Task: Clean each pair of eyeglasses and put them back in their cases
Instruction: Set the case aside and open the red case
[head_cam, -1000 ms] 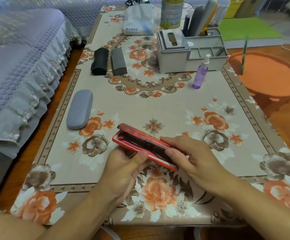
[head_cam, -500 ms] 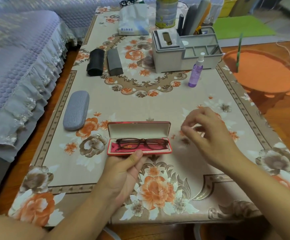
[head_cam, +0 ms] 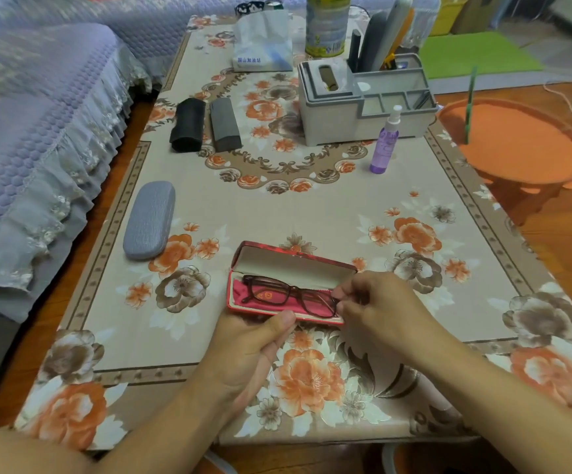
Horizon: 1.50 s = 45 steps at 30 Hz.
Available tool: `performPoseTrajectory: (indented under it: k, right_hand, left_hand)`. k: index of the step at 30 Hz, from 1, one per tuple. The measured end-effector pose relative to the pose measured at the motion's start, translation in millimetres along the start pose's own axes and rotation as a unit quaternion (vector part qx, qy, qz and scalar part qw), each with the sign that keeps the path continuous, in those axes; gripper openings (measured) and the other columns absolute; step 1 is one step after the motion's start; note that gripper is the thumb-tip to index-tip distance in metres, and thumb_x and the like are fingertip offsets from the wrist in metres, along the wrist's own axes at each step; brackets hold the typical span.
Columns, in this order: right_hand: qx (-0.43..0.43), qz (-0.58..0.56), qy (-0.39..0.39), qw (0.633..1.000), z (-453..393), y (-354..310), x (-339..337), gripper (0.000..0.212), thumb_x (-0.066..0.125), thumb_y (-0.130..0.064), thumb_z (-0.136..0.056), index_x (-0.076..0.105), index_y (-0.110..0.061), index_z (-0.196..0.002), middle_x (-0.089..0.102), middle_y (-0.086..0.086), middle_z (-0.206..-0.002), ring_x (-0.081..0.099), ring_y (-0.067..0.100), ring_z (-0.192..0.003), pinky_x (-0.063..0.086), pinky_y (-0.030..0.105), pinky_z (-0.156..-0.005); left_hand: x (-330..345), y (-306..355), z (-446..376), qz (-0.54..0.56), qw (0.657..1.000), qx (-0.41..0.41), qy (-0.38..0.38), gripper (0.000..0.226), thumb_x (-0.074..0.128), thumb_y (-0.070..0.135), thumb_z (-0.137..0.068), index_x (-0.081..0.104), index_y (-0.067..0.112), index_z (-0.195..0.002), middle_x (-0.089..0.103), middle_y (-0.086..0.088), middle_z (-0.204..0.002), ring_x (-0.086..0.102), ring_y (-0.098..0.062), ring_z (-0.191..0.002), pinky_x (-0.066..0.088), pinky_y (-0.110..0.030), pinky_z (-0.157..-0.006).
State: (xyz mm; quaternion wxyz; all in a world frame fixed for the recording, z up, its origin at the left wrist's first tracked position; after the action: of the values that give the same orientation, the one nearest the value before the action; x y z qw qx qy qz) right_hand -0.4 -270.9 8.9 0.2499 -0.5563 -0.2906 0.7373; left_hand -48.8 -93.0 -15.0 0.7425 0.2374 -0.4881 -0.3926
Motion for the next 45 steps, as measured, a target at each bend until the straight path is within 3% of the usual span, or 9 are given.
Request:
performPoseTrajectory:
  k: [13,19,21,24,26,33,36,39,45]
  right_hand:
    - [0.046,-0.223,0.104,0.968,-14,19,-63,0.024,0.058,-0.004,-0.099,0.070,-0.017,-0.082,0.064,-0.004,-0.068,0.054,0.015,-0.065,0.042,0.025,-0.063]
    - [0.111,-0.378,0.097,0.914,-12,28,-69,0.020,0.050,0.000,-0.102,0.065,-0.005,-0.089,0.068,0.020,-0.076,0.060,0.022,-0.058,0.041,0.017,-0.039]
    - [0.113,-0.391,0.101,0.908,-11,28,-70,0.020,0.051,0.000,-0.102,0.065,-0.006,-0.088,0.068,0.020,-0.076,0.060,0.025,-0.061,0.040,0.017,-0.038]
    - [0.108,-0.393,0.096,0.908,-12,28,-68,0.019,0.051,0.000,-0.102,0.065,-0.005,-0.090,0.068,0.021,-0.077,0.061,0.024,-0.061,0.045,0.018,-0.042]
    - [0.106,-0.381,0.084,0.915,-13,28,-64,0.018,0.051,0.000,-0.102,0.065,-0.005,-0.092,0.069,0.020,-0.078,0.063,0.021,-0.060,0.049,0.023,-0.054]
    - [0.101,-0.413,0.039,0.904,-10,22,-54,0.019,0.047,0.004,-0.102,0.063,0.002,-0.091,0.069,0.025,-0.092,0.067,0.018,-0.068,0.057,0.022,-0.061]
    - [0.145,-0.500,0.010,0.854,-3,21,-32,0.022,0.046,0.006,-0.100,0.066,0.003,-0.090,0.071,0.024,-0.089,0.071,0.018,-0.071,0.062,0.023,-0.066]
    - [0.194,-0.569,-0.006,0.799,4,23,-9,0.018,0.049,0.008,-0.097,0.065,0.008,-0.103,0.073,0.020,-0.084,0.073,0.020,-0.074,0.063,0.026,-0.070]
    - [0.207,-0.616,-0.014,0.760,10,19,10,0.027,0.051,0.009,-0.097,0.058,0.015,-0.121,0.071,0.021,-0.091,0.073,0.020,-0.077,0.063,0.025,-0.068]
  left_hand:
    - [-32,36,-36,0.123,0.989,0.014,0.074,0.025,0.053,0.001,-0.091,0.064,0.012,-0.111,0.073,-0.011,-0.113,0.071,-0.029,-0.113,0.057,-0.046,-0.097]
    - [-56,70,-56,-0.078,0.981,0.112,0.134,0.057,0.066,0.000,-0.095,0.046,0.022,-0.143,0.067,-0.004,-0.128,0.073,-0.020,-0.107,0.061,-0.040,-0.089]
    - [-64,83,-55,-0.314,0.923,0.138,0.173,0.057,0.075,0.014,-0.091,0.049,0.019,-0.141,0.063,-0.001,-0.129,0.070,-0.016,-0.108,0.057,-0.033,-0.089]
    - [-68,95,-52,-0.609,0.747,0.157,0.214,0.063,0.076,0.039,-0.089,0.050,0.018,-0.142,0.050,-0.004,-0.134,0.051,-0.020,-0.121,0.043,-0.034,-0.100]
    - [-65,93,-55,-0.659,0.712,0.152,0.191,0.058,0.067,0.048,-0.092,0.051,0.021,-0.141,0.050,-0.005,-0.132,0.050,-0.027,-0.123,0.045,-0.042,-0.102]
    - [-21,107,1,-0.524,0.781,0.290,0.177,0.007,0.063,0.023,-0.097,0.068,0.026,-0.102,0.061,0.004,-0.093,0.055,-0.009,-0.080,0.047,-0.022,-0.075]
    - [-11,75,8,-0.466,0.864,0.175,0.071,0.009,0.070,0.023,-0.094,0.077,0.027,-0.092,0.072,0.004,-0.081,0.060,-0.003,-0.071,0.048,-0.013,-0.069]
    - [-17,46,2,-0.323,0.944,0.059,0.027,0.018,0.075,0.014,-0.088,0.081,0.029,-0.095,0.077,-0.008,-0.085,0.064,-0.020,-0.075,0.054,-0.036,-0.079]
    - [-16,30,2,-0.119,0.992,0.018,0.044,0.024,0.074,0.011,-0.070,0.079,0.004,-0.092,0.076,-0.020,-0.093,0.071,-0.024,-0.082,0.061,-0.030,-0.074]
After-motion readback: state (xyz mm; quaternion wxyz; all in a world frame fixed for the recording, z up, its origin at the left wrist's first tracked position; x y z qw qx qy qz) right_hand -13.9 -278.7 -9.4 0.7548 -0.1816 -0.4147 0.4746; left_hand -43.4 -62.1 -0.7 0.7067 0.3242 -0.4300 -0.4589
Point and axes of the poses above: each hand's wrist, its own z-axis away from the middle knuckle, its own x-axis out of the palm, y = z × x, the point moved 8 cm from there along -z, towards the middle knuckle
